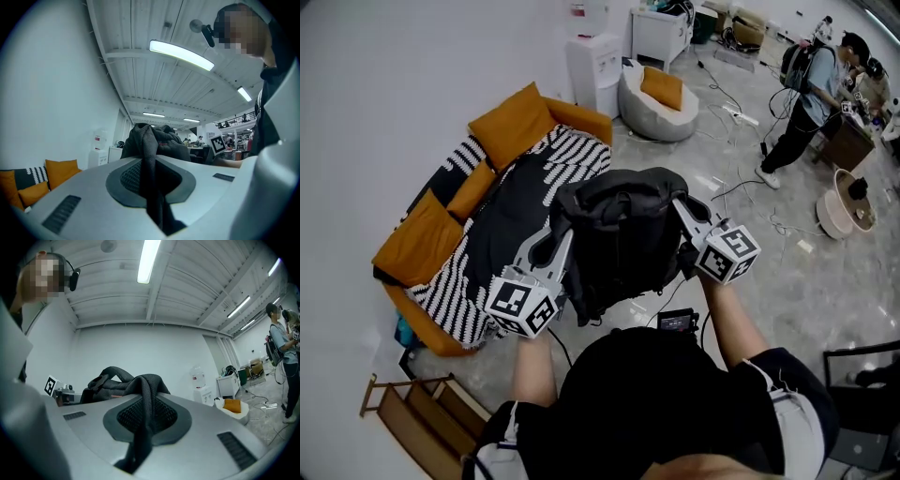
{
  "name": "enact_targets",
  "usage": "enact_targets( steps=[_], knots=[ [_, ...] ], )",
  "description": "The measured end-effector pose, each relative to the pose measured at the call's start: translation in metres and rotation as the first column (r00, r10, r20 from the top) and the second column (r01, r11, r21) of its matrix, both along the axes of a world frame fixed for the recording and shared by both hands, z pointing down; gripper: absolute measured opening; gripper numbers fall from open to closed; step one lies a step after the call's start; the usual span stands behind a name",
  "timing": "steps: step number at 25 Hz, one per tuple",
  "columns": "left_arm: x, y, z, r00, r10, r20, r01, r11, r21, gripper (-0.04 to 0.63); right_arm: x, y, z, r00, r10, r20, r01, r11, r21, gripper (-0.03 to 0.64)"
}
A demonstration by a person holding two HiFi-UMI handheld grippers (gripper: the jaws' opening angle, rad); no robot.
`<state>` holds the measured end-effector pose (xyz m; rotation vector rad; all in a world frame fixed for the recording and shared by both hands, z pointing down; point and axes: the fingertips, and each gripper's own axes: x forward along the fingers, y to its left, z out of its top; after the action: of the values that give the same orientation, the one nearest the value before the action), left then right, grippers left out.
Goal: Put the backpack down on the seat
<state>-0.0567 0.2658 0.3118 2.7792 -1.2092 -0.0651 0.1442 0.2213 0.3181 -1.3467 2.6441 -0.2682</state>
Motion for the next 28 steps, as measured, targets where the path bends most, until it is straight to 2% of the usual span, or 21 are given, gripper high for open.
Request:
enact_targets(
  steps=[6,12,16,22,28],
  knots=[
    [-0.008,-0.045,-0.01,1.0,0.005,0.0,-0.005,1.0,0.012,0.043,-0.006,-0.043,-0.009,1.0,0.001,0.027,-0.001,1.0,-0.003,0.048],
    [-0.016,-0.078,0.004,0.999,0.002,-0.035,-0.003,1.0,-0.031,0.043,-0.016,-0.08,0.004,1.0,-0.009,0.013,0.009,0.999,-0.048,0.047],
    [-0.019,-0.125,-0.005,0.999,-0.002,-0.047,0.0,0.998,-0.059,0.043,-0.019,-0.128,-0.003,1.0,-0.022,0.02,0.023,0.997,-0.078,0.048],
    [-0.016,-0.136,0.009,0.999,-0.015,-0.036,0.013,0.999,-0.034,0.043,-0.018,-0.149,0.016,0.998,-0.046,0.044,0.05,0.996,-0.074,0.048],
    [-0.005,-0.204,0.016,0.999,-0.043,-0.021,0.042,0.997,-0.058,0.043,-0.008,-0.219,0.024,0.996,-0.077,0.051,0.081,0.993,-0.082,0.048]
  ],
)
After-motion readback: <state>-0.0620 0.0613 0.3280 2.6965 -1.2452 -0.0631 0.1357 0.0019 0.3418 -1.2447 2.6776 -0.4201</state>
